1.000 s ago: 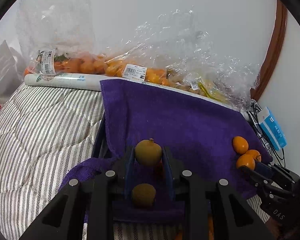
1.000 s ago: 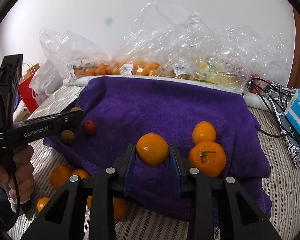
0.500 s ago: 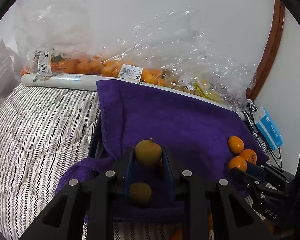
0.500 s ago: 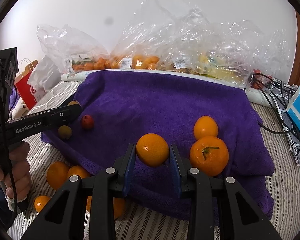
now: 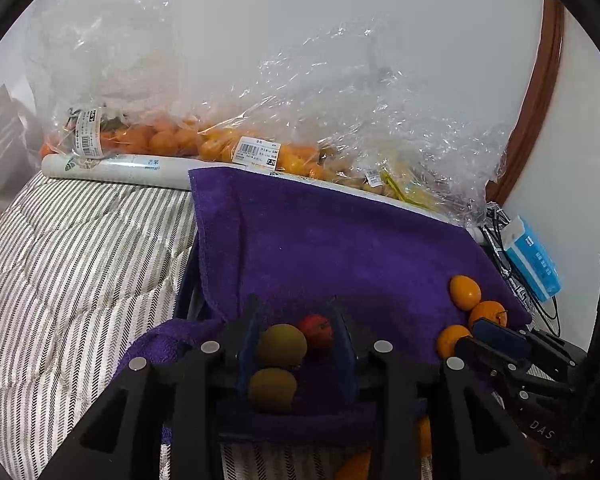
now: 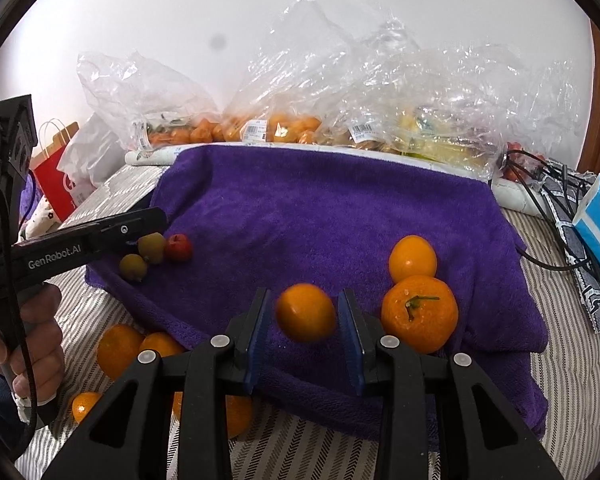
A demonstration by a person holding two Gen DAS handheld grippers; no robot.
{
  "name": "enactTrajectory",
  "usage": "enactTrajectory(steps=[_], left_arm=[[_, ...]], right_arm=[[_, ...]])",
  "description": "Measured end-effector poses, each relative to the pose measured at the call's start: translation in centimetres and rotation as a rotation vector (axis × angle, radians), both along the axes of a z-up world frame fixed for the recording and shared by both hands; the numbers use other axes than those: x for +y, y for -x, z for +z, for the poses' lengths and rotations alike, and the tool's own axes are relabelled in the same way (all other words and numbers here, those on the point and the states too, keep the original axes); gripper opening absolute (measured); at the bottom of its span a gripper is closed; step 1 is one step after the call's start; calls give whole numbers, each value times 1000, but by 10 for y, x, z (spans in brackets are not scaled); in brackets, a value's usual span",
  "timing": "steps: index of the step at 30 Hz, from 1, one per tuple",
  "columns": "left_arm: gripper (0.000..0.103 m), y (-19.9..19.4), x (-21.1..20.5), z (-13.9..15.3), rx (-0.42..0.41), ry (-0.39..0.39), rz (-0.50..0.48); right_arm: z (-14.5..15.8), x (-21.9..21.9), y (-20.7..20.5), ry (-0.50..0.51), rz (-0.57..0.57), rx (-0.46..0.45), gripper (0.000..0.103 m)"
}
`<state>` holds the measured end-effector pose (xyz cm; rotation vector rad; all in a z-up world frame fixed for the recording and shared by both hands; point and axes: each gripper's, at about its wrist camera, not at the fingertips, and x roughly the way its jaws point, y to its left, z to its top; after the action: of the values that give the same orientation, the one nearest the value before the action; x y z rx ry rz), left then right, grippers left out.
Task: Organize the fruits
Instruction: 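Lower both fruits onto the towel and open both tools, then withdraw both tools from the towel toward the oranges on the bed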
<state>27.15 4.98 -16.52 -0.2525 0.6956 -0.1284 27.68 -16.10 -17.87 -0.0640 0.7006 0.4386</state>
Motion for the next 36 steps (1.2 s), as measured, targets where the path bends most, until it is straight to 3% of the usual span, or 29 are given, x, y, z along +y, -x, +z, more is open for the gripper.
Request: enactTrajectory(steps=[16, 24, 29, 36], left_arm=[[34, 4, -3, 4, -18, -10, -7], [34, 10, -2, 6, -34, -21, 5], [34, 14, 1, 6, -32, -15, 19], [34, 21, 10, 6, -28, 3, 44]], right_arm=[[9, -7, 8, -48, -20, -50, 47], [17, -7, 20, -62, -8, -131, 49], [29, -8, 26, -125, -42, -159, 55], [42, 7, 54, -84, -82, -162, 55]])
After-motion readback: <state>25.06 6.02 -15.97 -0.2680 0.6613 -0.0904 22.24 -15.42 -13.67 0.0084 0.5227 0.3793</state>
